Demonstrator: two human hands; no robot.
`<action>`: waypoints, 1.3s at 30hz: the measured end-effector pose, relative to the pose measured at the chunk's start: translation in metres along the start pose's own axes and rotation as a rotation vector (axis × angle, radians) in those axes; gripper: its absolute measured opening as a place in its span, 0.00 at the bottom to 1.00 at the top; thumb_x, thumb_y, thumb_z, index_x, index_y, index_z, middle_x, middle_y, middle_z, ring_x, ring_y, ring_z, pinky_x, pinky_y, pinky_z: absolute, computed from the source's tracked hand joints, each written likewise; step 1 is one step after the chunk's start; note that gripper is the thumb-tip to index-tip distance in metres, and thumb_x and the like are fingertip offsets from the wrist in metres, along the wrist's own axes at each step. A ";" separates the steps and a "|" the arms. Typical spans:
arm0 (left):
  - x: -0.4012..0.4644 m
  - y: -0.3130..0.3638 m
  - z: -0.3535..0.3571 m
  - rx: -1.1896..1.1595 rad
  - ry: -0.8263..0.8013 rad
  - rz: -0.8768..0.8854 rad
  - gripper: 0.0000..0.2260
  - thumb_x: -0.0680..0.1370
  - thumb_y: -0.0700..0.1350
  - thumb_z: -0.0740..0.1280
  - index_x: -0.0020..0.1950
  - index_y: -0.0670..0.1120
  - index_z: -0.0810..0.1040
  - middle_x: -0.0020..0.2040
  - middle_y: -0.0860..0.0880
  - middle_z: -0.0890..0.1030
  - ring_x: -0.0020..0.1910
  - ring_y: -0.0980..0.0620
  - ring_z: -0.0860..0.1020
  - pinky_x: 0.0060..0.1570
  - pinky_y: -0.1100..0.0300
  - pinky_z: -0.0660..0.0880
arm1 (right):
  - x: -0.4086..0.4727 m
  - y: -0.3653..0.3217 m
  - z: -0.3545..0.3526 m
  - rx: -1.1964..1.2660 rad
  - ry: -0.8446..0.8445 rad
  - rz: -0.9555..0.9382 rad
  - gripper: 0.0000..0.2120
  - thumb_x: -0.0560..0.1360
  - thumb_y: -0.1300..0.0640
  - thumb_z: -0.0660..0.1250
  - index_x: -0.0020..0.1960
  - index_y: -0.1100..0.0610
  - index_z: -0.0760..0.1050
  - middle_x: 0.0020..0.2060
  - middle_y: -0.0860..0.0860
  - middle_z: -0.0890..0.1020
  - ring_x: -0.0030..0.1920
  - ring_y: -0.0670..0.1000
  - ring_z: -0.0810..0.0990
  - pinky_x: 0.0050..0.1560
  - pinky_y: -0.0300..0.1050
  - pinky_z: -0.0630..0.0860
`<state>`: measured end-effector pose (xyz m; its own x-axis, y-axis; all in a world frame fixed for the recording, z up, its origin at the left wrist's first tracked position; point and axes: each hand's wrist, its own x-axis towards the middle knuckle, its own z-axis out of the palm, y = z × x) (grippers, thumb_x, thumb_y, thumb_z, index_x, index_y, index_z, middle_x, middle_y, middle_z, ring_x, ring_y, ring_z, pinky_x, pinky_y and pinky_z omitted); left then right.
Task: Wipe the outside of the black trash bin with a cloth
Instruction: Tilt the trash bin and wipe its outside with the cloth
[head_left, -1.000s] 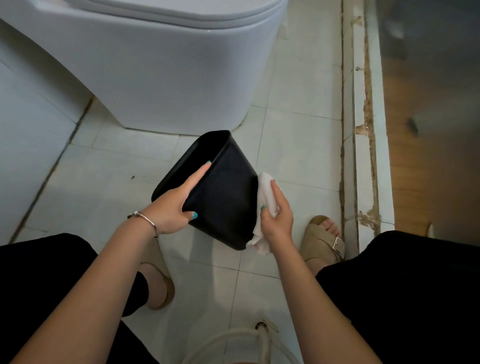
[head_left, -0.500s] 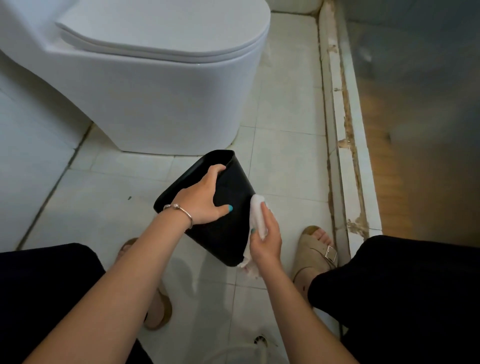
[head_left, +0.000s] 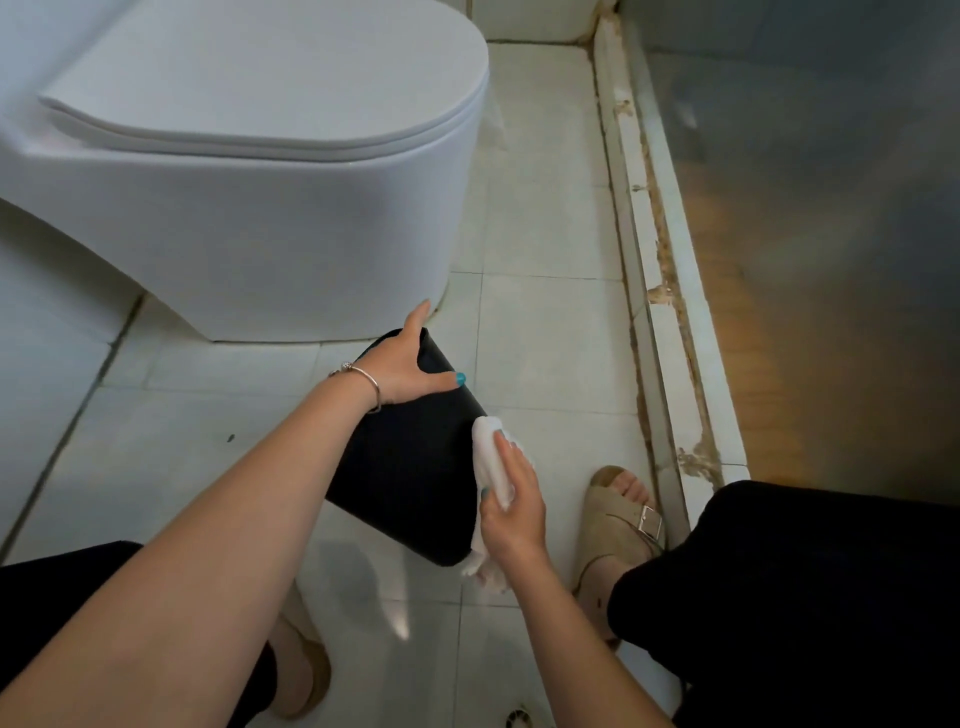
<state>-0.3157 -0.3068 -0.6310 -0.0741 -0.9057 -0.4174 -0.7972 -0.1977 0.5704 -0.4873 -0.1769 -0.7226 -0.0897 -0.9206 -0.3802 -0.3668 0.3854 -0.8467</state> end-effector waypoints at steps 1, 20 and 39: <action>0.004 0.002 -0.002 0.024 -0.002 -0.010 0.47 0.71 0.59 0.71 0.78 0.52 0.42 0.74 0.42 0.64 0.70 0.44 0.67 0.65 0.54 0.66 | 0.001 0.000 0.000 -0.001 -0.002 0.003 0.33 0.77 0.68 0.61 0.74 0.41 0.62 0.75 0.44 0.61 0.75 0.47 0.59 0.66 0.31 0.56; 0.024 0.000 0.016 -0.021 0.088 -0.047 0.42 0.72 0.51 0.74 0.78 0.45 0.53 0.75 0.45 0.63 0.73 0.45 0.63 0.69 0.55 0.62 | 0.014 -0.017 -0.001 0.085 0.027 -0.106 0.33 0.75 0.70 0.61 0.72 0.41 0.65 0.74 0.44 0.64 0.75 0.43 0.58 0.65 0.22 0.53; -0.023 -0.012 0.010 -0.016 0.152 -0.067 0.44 0.71 0.47 0.73 0.79 0.46 0.48 0.72 0.45 0.67 0.70 0.45 0.67 0.66 0.58 0.65 | 0.006 -0.032 0.006 0.113 -0.018 -0.278 0.32 0.74 0.71 0.61 0.72 0.43 0.66 0.74 0.45 0.65 0.72 0.39 0.59 0.67 0.24 0.54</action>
<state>-0.3101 -0.2803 -0.6355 0.0712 -0.9363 -0.3439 -0.7873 -0.2645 0.5569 -0.4706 -0.1943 -0.6995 0.0167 -0.9909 -0.1335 -0.2699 0.1241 -0.9549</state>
